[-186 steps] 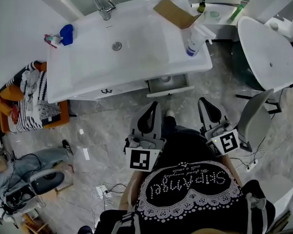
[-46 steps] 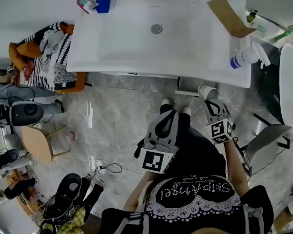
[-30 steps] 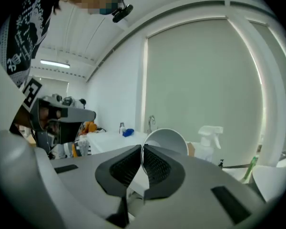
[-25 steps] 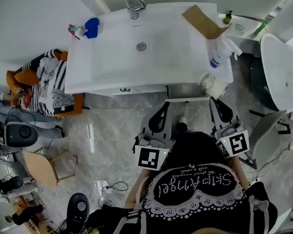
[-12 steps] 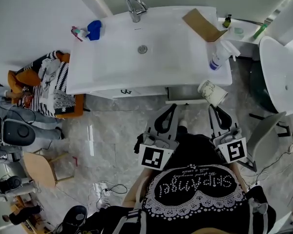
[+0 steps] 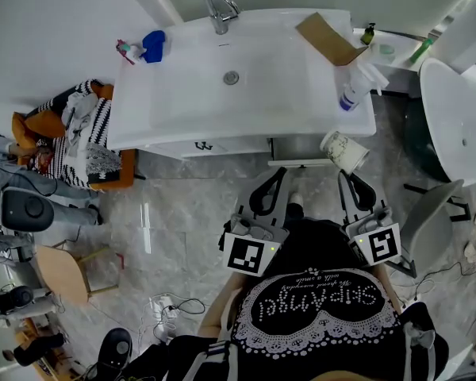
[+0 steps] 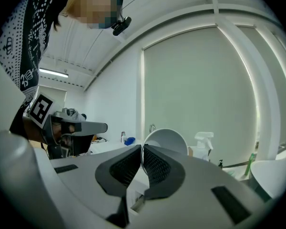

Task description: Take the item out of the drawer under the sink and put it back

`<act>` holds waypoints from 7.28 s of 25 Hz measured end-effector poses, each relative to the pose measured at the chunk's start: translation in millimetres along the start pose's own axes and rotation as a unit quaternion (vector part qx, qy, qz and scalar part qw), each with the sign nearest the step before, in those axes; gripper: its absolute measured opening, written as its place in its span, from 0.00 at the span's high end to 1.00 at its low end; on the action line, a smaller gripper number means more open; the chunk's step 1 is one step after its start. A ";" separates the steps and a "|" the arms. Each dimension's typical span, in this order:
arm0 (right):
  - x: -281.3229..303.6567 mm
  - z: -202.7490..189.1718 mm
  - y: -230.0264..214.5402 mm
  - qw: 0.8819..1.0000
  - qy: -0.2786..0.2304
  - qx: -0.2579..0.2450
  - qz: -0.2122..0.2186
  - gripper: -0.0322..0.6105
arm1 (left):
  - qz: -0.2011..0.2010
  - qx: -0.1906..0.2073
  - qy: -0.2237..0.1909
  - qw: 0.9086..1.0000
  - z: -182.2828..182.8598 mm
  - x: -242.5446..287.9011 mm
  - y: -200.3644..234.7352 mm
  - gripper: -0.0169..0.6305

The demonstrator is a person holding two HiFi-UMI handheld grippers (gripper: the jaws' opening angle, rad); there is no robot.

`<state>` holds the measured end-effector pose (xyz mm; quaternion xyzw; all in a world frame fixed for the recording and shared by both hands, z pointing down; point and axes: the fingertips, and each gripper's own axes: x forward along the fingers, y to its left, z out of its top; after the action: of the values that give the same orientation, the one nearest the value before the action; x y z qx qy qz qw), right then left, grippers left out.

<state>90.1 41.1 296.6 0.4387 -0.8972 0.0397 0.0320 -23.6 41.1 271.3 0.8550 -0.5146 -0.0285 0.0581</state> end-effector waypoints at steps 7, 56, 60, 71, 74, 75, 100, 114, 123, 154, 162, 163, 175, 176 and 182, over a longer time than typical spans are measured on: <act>-9.9 0.5 0.6 1.000 -0.004 -0.004 -0.006 0.90 | -0.021 0.006 0.006 1.000 -1.5 -5.5 -15.6 0.97; 0.9 -23.9 -12.6 0.988 0.072 -0.136 -0.016 0.90 | -0.128 0.003 0.038 0.991 -20.4 23.1 -68.3 0.97; -0.8 -28.1 -11.7 0.988 0.077 -0.136 -0.019 0.90 | -0.138 0.015 0.047 0.989 -24.3 19.9 -71.3 0.97; 1.6 -36.5 -14.2 0.981 0.088 -0.175 -0.013 0.90 | -0.128 0.016 0.052 0.990 -27.1 21.0 -69.5 0.97; 0.2 -42.5 -15.0 0.971 0.112 -0.209 0.002 0.90 | -0.125 0.019 0.054 0.990 -27.1 19.9 -69.2 0.97; -0.4 -45.1 -15.4 0.968 0.123 -0.220 0.007 0.90 | -0.125 0.019 0.055 0.991 -27.3 19.9 -69.0 0.97; 29.4 -118.8 -13.5 0.922 0.213 -0.311 0.086 0.90 | -0.022 -0.080 0.045 0.996 -30.5 9.3 -37.8 0.97; 49.1 -188.7 -12.9 0.891 0.270 -0.335 0.145 0.90 | 0.014 -0.098 0.061 0.993 -42.5 -5.8 -23.3 0.97; 59.4 -206.6 -7.4 0.877 0.283 -0.354 0.162 0.90 | 0.022 -0.107 0.069 0.992 -45.9 -11.5 -15.8 0.97; 92.2 -298.0 -14.8 0.850 0.346 -0.340 0.206 0.90 | 0.027 -0.125 0.099 0.987 -56.7 -12.8 -7.4 0.97; 103.6 -330.0 -20.1 0.846 0.370 -0.324 0.207 0.90 | 0.028 -0.146 0.115 0.982 -66.0 -15.7 -5.0 0.97; 104.1 -332.1 -21.4 0.846 0.371 -0.322 0.205 0.90 | 0.029 -0.148 0.117 0.982 -67.5 -17.1 -6.7 0.97; 120.4 -363.9 -29.1 0.851 0.404 -0.277 0.189 0.90 | 0.044 -0.165 0.135 0.976 -81.3 -30.1 -3.0 0.97; 122.1 -367.2 -29.1 0.850 0.407 -0.275 0.191 0.90 | 0.046 -0.167 0.137 0.975 -82.5 -30.4 -2.6 0.97; 132.3 -379.8 -28.3 0.844 0.418 -0.270 0.200 0.90 | 0.051 -0.175 0.148 0.972 -88.4 -32.0 -1.9 0.97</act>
<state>39.9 -42.3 687.9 0.1661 -0.8425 -0.0187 0.5121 -27.3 76.4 358.3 0.7990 -0.5302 0.0119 0.2836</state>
